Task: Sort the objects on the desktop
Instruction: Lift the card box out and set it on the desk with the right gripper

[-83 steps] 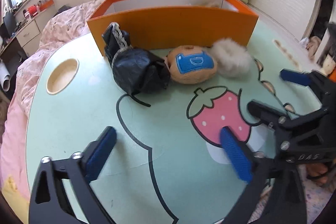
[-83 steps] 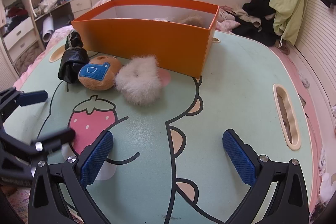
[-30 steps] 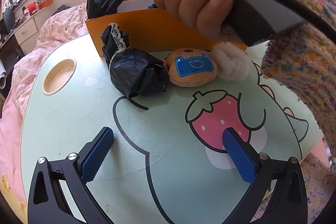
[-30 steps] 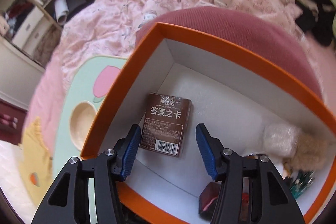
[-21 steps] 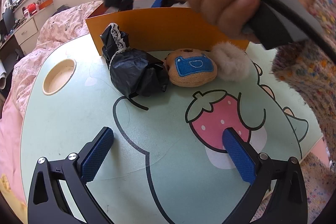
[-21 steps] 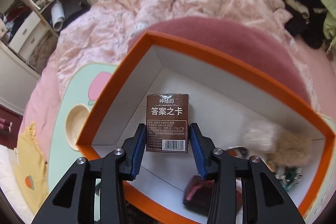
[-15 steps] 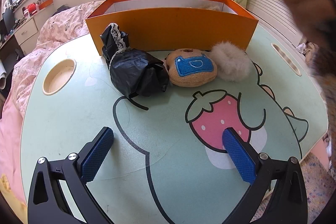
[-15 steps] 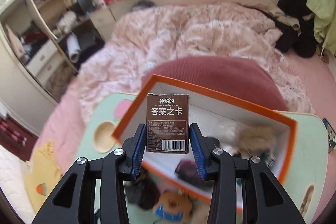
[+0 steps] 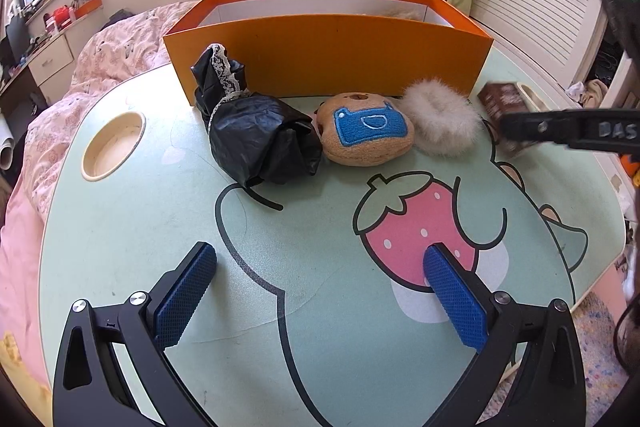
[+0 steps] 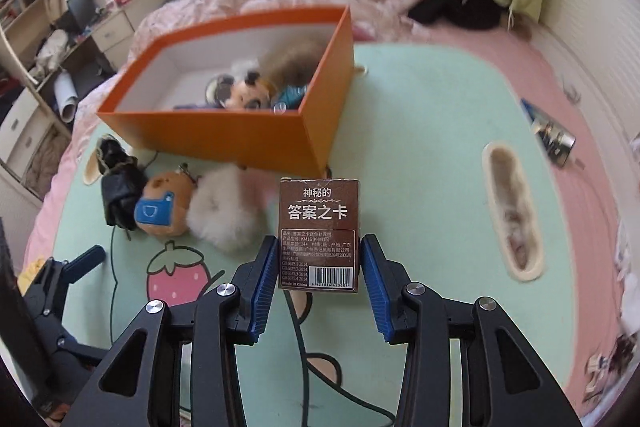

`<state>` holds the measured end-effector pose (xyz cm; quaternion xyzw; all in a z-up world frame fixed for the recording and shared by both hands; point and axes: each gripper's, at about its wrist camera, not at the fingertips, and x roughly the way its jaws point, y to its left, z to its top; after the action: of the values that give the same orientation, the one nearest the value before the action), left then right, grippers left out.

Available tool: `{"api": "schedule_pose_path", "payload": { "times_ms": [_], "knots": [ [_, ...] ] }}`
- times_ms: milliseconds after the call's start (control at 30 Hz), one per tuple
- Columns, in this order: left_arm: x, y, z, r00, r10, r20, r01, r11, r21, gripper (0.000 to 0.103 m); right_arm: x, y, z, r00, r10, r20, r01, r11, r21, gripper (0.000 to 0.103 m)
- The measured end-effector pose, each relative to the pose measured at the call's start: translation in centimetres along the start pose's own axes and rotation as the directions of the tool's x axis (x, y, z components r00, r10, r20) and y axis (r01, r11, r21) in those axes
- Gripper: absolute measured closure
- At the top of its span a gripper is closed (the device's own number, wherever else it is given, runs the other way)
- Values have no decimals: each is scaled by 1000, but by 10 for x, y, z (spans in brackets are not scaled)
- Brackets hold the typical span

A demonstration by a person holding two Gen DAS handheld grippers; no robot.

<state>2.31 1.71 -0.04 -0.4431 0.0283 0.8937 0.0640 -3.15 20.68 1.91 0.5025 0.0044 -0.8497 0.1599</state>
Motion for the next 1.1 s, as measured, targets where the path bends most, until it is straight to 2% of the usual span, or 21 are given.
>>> {"api": "schedule_pose_path", "payload": {
  "times_ms": [67,167,267,300,467,633,733,767,967,1100],
  "knots": [
    [0,0,1,1000,0,0,0,1000,0,0,7,8,1,999,34,-3,-34,999,-22,63],
    [0,-1,0,1000,0,0,0,1000,0,0,0,15,2,997,38,64,-36,999,-40,62],
    [0,-1,0,1000,0,1,0,1000,0,0,-19,13,-6,989,39,142,-33,998,-44,35],
    [0,-1,0,1000,0,0,0,1000,0,0,-26,12,-11,986,41,164,-33,998,-51,33],
    [0,-1,0,1000,0,1,0,1000,0,0,-32,16,-36,982,-15,186,35,993,-109,32],
    [0,-1,-1,1000,0,0,0,1000,1,0,-15,8,-56,987,-22,158,42,992,-122,31],
    [-1,-1,-1,1000,1,0,-1,1000,2,0,-6,16,-57,983,-61,173,88,984,-155,15],
    [-1,1,-1,1000,1,0,-1,1000,1,0,-1,18,-56,983,-85,165,113,980,-166,1],
    [-5,7,-9,1000,27,2,-27,999,-36,0,2,15,-56,982,-84,168,111,981,-159,0],
    [-25,19,-1,997,-26,71,32,996,-81,0,1,16,-57,982,-84,169,111,981,-158,0]
  ]
}}
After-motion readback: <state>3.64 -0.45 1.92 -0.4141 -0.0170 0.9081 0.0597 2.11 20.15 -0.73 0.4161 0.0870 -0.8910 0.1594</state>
